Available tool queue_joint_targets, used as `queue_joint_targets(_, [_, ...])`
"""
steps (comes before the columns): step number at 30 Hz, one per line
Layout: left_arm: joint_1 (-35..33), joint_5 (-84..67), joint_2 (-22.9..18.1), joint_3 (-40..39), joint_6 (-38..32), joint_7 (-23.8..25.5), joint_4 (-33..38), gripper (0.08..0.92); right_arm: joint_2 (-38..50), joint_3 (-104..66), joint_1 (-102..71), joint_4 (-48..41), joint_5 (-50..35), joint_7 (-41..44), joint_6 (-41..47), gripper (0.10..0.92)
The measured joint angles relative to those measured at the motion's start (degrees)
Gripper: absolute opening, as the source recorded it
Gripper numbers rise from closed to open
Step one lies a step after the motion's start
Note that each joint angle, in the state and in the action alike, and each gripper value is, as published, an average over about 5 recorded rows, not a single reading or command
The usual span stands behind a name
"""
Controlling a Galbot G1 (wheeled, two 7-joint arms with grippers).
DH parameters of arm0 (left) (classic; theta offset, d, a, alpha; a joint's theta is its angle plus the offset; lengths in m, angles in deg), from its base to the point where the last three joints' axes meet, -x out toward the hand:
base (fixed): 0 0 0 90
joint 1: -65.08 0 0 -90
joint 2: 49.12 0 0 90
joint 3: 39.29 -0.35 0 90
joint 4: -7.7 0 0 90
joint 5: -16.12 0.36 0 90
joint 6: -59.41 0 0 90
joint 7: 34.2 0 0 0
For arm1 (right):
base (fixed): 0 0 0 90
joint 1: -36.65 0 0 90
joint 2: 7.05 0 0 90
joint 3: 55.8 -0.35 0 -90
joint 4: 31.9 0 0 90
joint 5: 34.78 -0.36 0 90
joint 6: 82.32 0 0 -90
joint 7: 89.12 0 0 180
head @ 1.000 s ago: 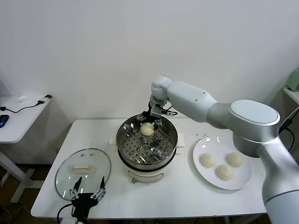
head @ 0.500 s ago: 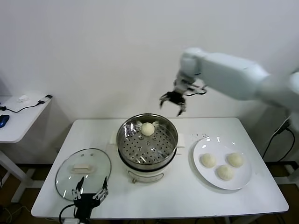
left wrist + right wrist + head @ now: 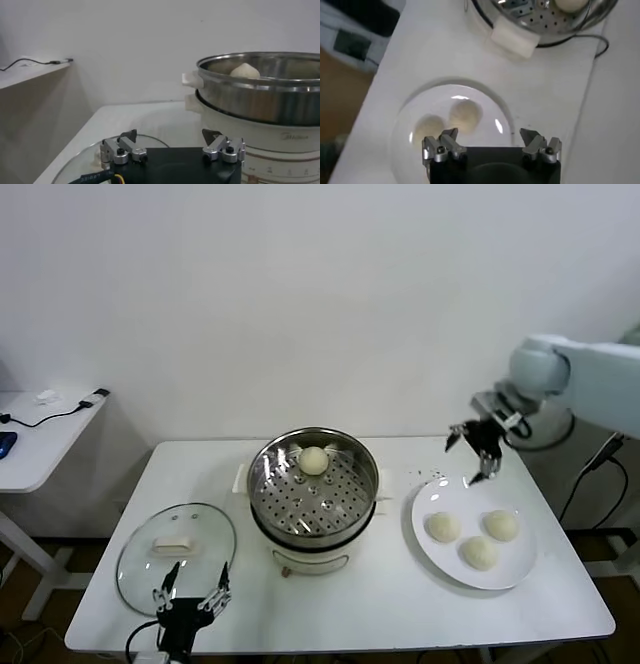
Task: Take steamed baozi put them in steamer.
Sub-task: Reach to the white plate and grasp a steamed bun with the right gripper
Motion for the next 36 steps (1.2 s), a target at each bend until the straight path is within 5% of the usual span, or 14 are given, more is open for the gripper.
queue_joint_targets(28, [0.1, 0.2, -0.55, 1.19, -0.15, -0.07, -1.1, 0.823, -4.0, -18.61, -28.5, -11.52, 4.41, -8.11, 12.66, 0.817])
queue_joint_targets(36, [-0.03, 0.22, -0.72, 1.08, -0.1, -0.11, -0.5, 0.823, -3.39, -19.93, -29.26, -11.04, 5.75, -8.09, 13.16, 0.625])
